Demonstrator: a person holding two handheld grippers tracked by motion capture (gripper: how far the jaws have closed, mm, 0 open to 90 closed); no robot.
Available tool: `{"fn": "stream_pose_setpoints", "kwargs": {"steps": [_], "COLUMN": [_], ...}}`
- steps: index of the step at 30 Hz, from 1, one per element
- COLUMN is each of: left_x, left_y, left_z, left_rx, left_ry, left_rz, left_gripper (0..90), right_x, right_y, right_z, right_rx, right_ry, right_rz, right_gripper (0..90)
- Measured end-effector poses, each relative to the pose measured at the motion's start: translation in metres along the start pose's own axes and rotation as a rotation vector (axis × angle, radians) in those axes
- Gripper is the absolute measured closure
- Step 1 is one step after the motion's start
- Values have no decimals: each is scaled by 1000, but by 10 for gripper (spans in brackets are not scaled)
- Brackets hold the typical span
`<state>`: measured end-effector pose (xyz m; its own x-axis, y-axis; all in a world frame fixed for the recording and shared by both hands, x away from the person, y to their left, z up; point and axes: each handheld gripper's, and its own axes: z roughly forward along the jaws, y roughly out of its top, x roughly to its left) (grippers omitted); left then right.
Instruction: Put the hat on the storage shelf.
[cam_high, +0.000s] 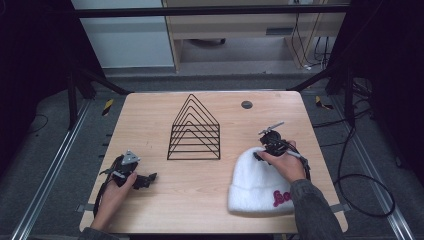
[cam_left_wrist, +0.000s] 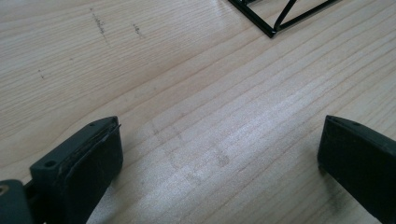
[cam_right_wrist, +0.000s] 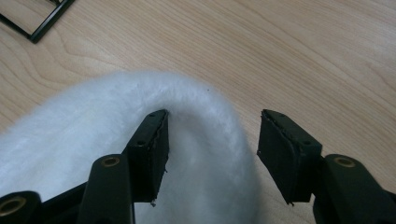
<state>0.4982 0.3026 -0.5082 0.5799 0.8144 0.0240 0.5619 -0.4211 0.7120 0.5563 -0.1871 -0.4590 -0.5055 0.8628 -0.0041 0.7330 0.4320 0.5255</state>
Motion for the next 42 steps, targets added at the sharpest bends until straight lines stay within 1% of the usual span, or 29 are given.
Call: {"fn": "stream_pose_setpoints", "kwargs": {"steps": [1,6,10,11,13,15,16,20,21,22,25,26,27,29,31,36,37,38,39,42], "left_x": [0,0,0,0,0,0,0,0,0,0,0,0,0,0,0,0,1,1,1,1], "left_y": [0,0,0,0,0,0,0,0,0,0,0,0,0,0,0,0,0,0,0,0], "left_z": [0,0,0,0,0,0,0,0,0,0,0,0,0,0,0,0,0,0,0,0], "left_rx": [0,0,1,1,1,0,0,0,1,0,0,0,0,0,0,1,2,2,2,2], "left_ry": [0,0,0,0,0,0,0,0,0,-1,0,0,0,0,0,0,-3,-3,-3,-4], "left_rz": [0,0,0,0,0,1,1,0,1,0,1,1,0,0,1,2,5,5,5,5], "left_gripper": [0,0,0,0,0,0,0,0,0,0,0,0,0,0,0,0,0,0,0,0], "right_x": [0,-2,0,0,0,1,0,2,2,4,7,7,10,13,15,17,17,17,19,20], "right_y": [0,1,1,1,1,1,0,-1,-1,-2,-5,-5,-9,-13,-16,-24,-25,-25,-27,-28], "right_z": [0,8,10,10,10,8,7,-5,-10,-16,-33,-33,-45,-55,-65,-82,-86,-86,-94,-106], "right_rx": [1,22,38,38,40,30,25,-27,-47,-73,-143,-143,-185,-233,-274,-337,-349,-349,-372,-404], "right_ry": [5,26,51,51,62,72,74,76,76,84,86,86,89,89,77,63,64,64,65,61], "right_rz": [9,12,12,12,9,-3,-3,-16,-20,-15,-30,-30,-34,-43,-44,-30,-34,-34,-43,-53], "right_gripper": [438,473,589,589,659,780,798,824,827,827,830,830,831,833,834,836,836,836,836,837]}}
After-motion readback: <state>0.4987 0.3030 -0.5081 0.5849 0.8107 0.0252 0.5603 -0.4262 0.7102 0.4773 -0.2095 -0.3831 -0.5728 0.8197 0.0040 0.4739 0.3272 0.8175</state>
